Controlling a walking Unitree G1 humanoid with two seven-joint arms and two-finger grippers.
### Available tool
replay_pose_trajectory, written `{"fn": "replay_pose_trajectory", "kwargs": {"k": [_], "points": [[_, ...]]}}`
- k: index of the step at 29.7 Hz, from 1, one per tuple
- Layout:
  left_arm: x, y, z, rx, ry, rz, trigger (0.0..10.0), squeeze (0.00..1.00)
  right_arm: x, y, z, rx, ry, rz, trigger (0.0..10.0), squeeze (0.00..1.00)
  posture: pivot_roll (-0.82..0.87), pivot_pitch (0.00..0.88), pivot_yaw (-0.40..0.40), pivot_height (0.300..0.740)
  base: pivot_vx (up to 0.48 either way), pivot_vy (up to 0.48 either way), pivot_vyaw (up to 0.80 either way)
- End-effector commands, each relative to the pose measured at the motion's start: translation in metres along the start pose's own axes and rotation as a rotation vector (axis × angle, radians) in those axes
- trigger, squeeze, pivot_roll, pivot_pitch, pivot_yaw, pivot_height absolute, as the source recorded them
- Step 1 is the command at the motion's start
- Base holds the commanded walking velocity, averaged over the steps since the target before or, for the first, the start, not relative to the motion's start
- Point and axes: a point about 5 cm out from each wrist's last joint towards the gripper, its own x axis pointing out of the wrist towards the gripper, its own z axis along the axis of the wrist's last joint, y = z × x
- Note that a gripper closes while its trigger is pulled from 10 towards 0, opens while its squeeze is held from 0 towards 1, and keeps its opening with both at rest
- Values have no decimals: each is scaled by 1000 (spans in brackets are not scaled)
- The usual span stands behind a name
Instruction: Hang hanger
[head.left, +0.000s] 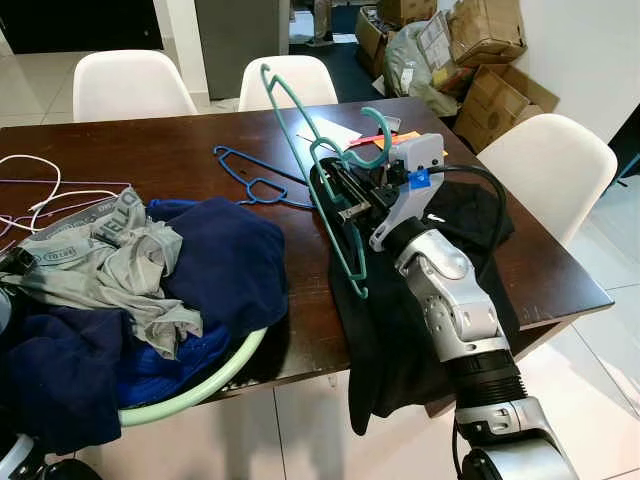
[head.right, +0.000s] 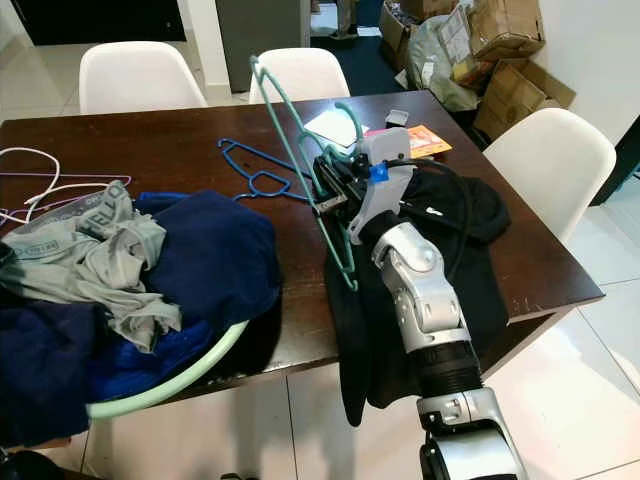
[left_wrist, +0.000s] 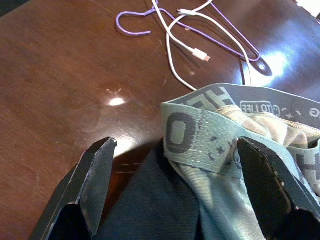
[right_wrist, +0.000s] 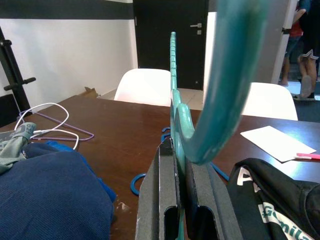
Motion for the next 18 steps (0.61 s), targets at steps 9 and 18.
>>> {"fn": "replay_pose_trajectory", "kwargs": {"k": [9,18], "points": [[0,-1,2,-3,-14,-10,0,0,1,-2,2,-4,-10,-9,10000,0,88,116,-27,740,0,0,0],[9,-9,7,-9,-14,-43,0,0,1,-2,3,-7,-15,-12,10000,0,82,119,-29,740,0,0,0]]}}
